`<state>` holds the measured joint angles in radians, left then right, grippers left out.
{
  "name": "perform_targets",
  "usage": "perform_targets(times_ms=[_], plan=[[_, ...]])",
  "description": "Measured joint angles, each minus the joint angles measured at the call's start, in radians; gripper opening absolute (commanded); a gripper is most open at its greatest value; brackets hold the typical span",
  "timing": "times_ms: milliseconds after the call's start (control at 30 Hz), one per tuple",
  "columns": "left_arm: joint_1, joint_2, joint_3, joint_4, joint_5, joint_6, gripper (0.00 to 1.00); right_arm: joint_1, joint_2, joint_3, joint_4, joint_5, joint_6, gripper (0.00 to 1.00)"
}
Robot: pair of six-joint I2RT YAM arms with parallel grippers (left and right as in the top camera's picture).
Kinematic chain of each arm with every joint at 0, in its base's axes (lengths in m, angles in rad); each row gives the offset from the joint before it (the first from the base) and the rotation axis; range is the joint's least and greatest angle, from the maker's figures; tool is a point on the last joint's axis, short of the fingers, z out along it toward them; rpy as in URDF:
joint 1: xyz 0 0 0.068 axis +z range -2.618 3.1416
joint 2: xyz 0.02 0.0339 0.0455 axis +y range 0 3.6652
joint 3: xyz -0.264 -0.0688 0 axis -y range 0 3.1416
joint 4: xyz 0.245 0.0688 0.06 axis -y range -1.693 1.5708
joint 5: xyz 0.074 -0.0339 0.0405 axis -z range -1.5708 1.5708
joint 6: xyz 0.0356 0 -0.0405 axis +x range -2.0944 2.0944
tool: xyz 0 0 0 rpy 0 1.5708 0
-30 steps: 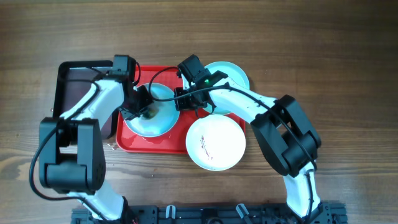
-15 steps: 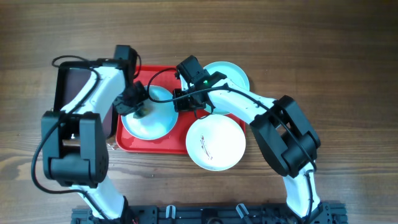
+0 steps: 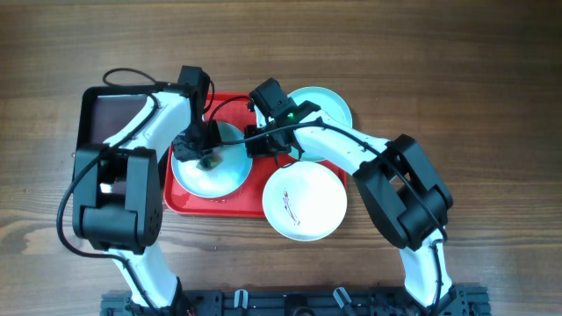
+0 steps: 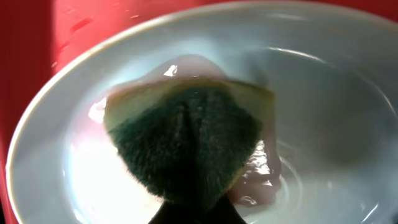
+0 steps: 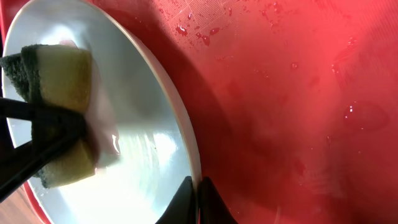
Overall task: Clean dirty plates on tray and stack at the side
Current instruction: 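Scrub the plate surface with the sponge in the left gripper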
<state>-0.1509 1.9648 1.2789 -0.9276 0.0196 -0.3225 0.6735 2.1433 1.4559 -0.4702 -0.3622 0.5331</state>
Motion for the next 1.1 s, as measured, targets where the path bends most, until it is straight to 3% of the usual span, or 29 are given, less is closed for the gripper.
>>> perform_targets(times_ms=[267, 433, 667, 867, 1100], plan=[[0.009, 0.02, 0.008, -0.061, 0.259, 0.332, 0.04, 0.0, 0.0, 0.0, 0.0, 0.0, 0.0, 0.04], [0.006, 0.032, 0.003, 0.014, 0.359, 0.371, 0.04, 0.0, 0.0, 0.0, 0.001, 0.002, 0.0, 0.04], [-0.011, 0.027, 0.005, 0.095, 0.26, 0.161, 0.04, -0.001, 0.0, 0.0, 0.014, 0.005, 0.0, 0.04], [-0.026, 0.021, 0.029, 0.035, -0.074, -0.145, 0.04, 0.002, 0.0, 0.0, 0.019, 0.0, 0.0, 0.04], [-0.012, 0.029, 0.023, -0.134, -0.209, -0.24, 0.04, 0.003, 0.0, 0.0, 0.018, -0.004, 0.0, 0.05]])
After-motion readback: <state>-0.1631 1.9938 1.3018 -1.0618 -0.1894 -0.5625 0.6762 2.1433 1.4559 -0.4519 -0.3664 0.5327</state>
